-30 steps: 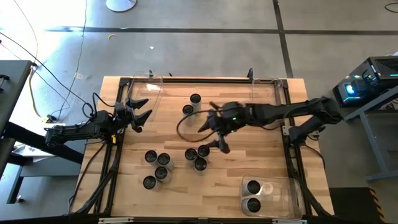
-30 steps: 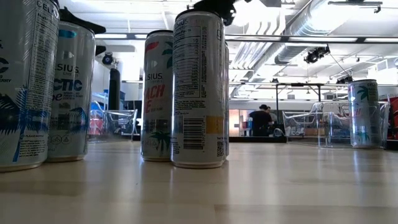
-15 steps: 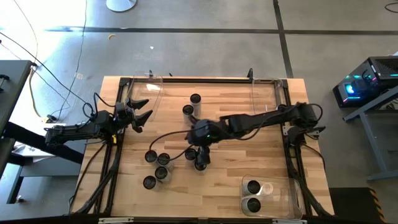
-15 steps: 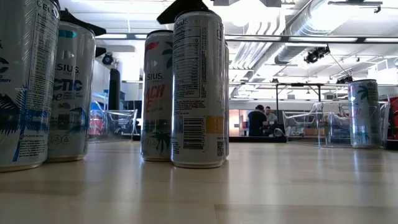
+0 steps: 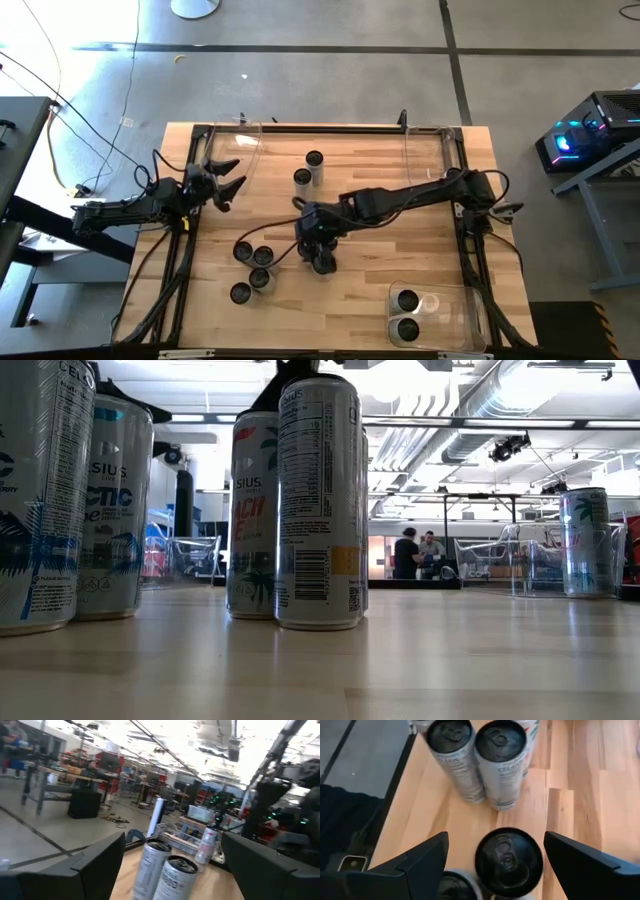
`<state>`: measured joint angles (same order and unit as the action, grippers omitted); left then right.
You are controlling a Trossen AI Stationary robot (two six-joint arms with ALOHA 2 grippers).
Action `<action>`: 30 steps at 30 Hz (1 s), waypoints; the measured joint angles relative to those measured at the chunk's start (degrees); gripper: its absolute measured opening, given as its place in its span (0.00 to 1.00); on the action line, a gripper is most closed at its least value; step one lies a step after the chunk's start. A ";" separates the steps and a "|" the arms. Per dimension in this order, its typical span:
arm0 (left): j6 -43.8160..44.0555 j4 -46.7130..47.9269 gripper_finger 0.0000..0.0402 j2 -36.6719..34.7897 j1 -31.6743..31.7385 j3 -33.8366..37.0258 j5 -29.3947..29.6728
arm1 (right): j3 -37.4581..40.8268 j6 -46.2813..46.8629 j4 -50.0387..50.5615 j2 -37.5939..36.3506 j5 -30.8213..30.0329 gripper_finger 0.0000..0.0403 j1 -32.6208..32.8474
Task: Sort soda cans
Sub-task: Put the white/pink soda can into the top right transparent bin
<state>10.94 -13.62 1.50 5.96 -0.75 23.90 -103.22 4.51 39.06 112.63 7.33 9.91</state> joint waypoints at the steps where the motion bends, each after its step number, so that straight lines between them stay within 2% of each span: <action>1: 0.65 -0.07 0.81 0.00 0.00 0.00 1.40 | 0.00 0.00 0.23 -0.04 -0.69 0.80 -0.02; 4: 4.26 -0.12 0.81 0.00 0.00 0.00 4.47 | 0.02 0.00 1.90 -0.06 -3.69 0.80 -0.23; 8: 6.59 -0.19 0.81 0.00 0.00 0.02 5.47 | 0.02 1.00 1.72 -0.06 -4.31 0.80 -0.10; 11: 9.85 -0.10 0.81 0.00 -0.02 0.02 6.41 | 0.42 3.58 1.79 -0.06 -7.30 0.80 0.51; 20: 13.07 0.50 0.81 0.00 -0.02 0.02 6.47 | 0.94 4.48 0.14 1.10 -13.96 0.80 2.93; 30: 15.87 4.14 0.81 0.00 -0.02 0.04 3.29 | 0.96 7.23 0.42 3.70 -15.45 0.80 2.85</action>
<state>26.81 -9.48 1.50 5.93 -0.71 27.19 -102.26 11.75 39.48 116.33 -8.12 12.75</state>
